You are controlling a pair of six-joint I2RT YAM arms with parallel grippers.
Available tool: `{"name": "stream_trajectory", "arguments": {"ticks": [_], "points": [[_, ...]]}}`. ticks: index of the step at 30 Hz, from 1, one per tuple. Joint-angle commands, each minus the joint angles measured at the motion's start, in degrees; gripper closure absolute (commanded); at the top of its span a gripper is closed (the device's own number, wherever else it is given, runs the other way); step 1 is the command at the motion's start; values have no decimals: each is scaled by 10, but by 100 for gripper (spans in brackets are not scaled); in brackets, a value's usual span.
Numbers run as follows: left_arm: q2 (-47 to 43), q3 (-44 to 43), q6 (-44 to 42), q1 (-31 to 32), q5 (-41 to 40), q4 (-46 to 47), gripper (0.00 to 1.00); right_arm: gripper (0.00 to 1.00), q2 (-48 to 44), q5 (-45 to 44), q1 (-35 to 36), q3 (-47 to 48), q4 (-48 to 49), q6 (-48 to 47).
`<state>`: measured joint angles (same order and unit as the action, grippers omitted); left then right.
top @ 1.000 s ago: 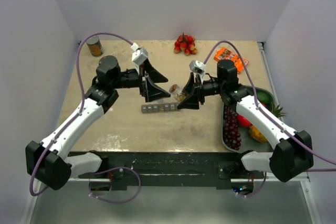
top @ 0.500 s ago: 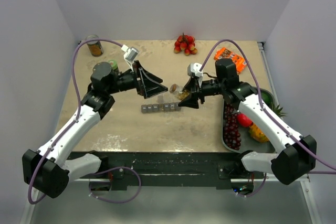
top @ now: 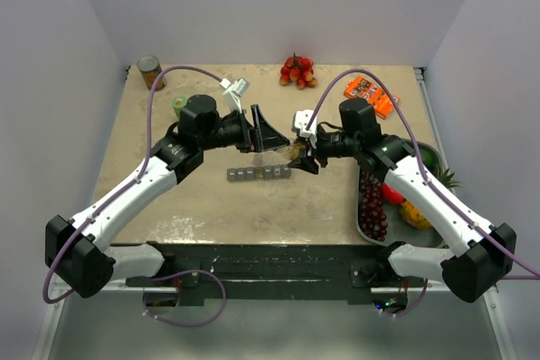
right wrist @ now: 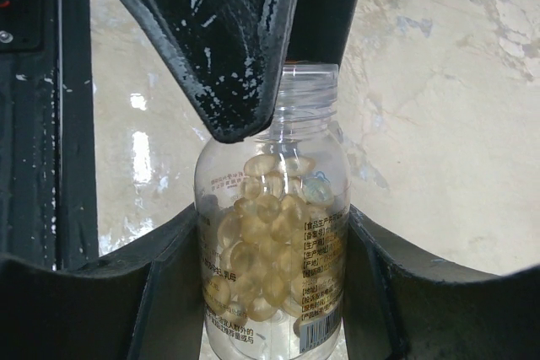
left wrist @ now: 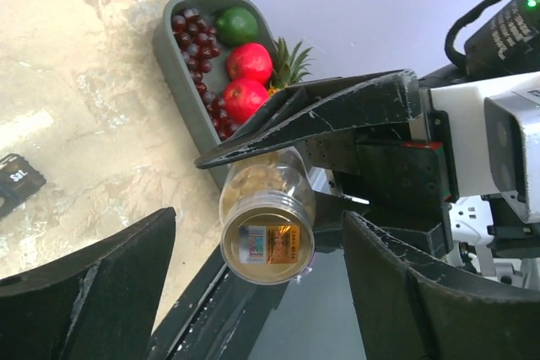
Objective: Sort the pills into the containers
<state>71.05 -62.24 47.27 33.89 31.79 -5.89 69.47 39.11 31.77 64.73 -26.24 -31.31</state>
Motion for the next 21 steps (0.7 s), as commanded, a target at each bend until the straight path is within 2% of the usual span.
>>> {"name": "stream_trajectory", "arguments": {"ticks": [1,7,11,13,17,19,21], "points": [[1,-27,12,5,-13,-10,18,100,-15,-17,0,15,13,-9],[1,-26,-3,6,-13,-29,22,100,-11,-15,0,15,21,3],[1,-28,-9,7,-9,-28,29,100,-7,-12,0,13,22,6],[4,-27,-10,6,-1,-23,36,100,-8,-11,0,12,22,8],[13,-24,-18,7,27,-11,58,100,-6,-6,0,12,24,15],[15,-19,-25,7,44,-6,65,100,-4,4,0,11,24,20],[18,-16,-46,7,63,-4,75,100,-2,17,1,10,24,31]]}}
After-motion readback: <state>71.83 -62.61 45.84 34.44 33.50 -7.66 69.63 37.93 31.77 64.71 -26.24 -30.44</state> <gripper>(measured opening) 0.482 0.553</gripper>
